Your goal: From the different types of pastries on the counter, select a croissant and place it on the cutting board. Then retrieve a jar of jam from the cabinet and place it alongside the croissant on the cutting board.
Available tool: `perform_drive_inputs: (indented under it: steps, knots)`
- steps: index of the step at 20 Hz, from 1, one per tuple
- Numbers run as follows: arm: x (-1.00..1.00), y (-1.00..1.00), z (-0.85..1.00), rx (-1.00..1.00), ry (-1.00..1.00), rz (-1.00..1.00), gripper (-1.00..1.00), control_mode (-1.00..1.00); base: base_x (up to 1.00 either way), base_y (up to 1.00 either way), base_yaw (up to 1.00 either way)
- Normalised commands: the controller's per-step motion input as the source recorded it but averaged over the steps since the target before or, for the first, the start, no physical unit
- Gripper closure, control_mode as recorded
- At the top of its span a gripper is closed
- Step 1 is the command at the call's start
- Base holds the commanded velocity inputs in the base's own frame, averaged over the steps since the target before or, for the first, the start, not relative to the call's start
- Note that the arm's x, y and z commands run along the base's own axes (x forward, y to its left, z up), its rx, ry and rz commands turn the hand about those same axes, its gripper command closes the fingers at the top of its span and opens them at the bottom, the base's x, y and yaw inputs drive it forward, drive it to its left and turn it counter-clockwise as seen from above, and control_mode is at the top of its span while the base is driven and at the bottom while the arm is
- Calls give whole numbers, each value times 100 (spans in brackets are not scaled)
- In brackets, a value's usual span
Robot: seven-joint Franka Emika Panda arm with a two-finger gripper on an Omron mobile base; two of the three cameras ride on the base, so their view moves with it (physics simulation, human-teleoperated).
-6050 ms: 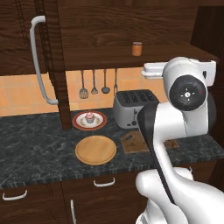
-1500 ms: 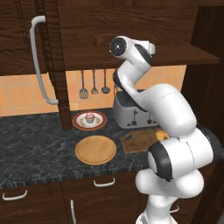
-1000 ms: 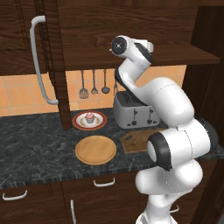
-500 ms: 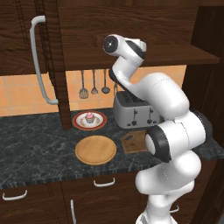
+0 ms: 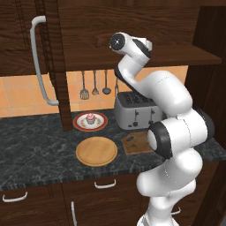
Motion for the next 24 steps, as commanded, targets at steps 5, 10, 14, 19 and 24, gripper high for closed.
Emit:
perform_drive_inputs:
  steps: [5, 10, 14, 19, 24]
  knots:
    - [18, -33, -10, 0, 0, 0, -100, -100, 0, 0, 0]
    - [0, -6, -2, 0, 0, 0, -100, -100, 0, 0, 0]
    - [9, 0, -2, 0, -1, 0, -100, -100, 0, 0, 0]
    - [6, -1, -2, 0, 0, 0, -100, -100, 0, 0, 0]
    - [0, 0, 0, 0, 0, 0, -100, -100, 0, 0, 0]
